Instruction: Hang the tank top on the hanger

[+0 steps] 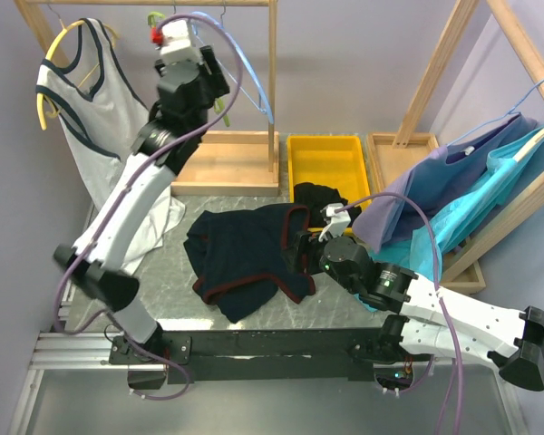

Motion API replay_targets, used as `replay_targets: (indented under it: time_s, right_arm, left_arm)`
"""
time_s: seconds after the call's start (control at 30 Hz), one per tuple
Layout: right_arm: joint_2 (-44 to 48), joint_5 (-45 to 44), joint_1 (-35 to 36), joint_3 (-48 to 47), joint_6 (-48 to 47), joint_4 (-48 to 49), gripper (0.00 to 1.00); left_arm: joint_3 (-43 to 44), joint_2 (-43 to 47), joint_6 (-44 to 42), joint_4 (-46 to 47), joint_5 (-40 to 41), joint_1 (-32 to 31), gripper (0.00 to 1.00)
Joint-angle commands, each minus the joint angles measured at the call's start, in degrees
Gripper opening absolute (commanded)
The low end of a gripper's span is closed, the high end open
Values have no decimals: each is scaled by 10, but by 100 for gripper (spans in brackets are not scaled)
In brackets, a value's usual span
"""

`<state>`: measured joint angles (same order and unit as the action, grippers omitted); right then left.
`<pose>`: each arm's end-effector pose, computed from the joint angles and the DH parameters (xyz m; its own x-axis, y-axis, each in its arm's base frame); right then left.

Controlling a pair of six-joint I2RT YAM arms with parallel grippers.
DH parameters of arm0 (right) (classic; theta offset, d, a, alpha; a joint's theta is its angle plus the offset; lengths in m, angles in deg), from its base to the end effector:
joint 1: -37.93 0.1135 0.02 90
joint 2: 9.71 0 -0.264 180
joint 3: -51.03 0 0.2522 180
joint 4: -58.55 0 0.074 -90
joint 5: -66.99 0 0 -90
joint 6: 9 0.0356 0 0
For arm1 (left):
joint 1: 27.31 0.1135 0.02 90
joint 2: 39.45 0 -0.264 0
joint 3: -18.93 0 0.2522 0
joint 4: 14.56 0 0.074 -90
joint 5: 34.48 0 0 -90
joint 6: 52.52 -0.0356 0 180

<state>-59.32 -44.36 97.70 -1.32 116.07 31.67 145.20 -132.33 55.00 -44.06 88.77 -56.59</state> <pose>0.1112 0.1651 0.2828 -0.5348 0.1452 -0.8324 -0.4034 0.8218 0.4025 0.3125 -0.1529 0.5230 0.0769 -0.3318 -0.9402 -0.0472 0.9407 -0.3358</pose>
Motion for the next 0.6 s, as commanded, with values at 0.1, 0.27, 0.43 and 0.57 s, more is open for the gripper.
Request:
replay_targets:
  time_s: [0.1,0.27,0.43,0.57]
  right_arm:
    - [13,5,3,-13,0,10,90]
    - [15,9,3,-6,2,13,90]
    - [19,16,3,-6,3,14,90]
    - [21,17,3,-4,1,16,90]
  left_arm:
    - [99,-76,-65,8,76,-1,64]
    - [57,-69,-83,35,105,-3,58]
    - [35,-57,-86,41,105,-3,43]
    - [35,-55,-86,38,103,-7,22]
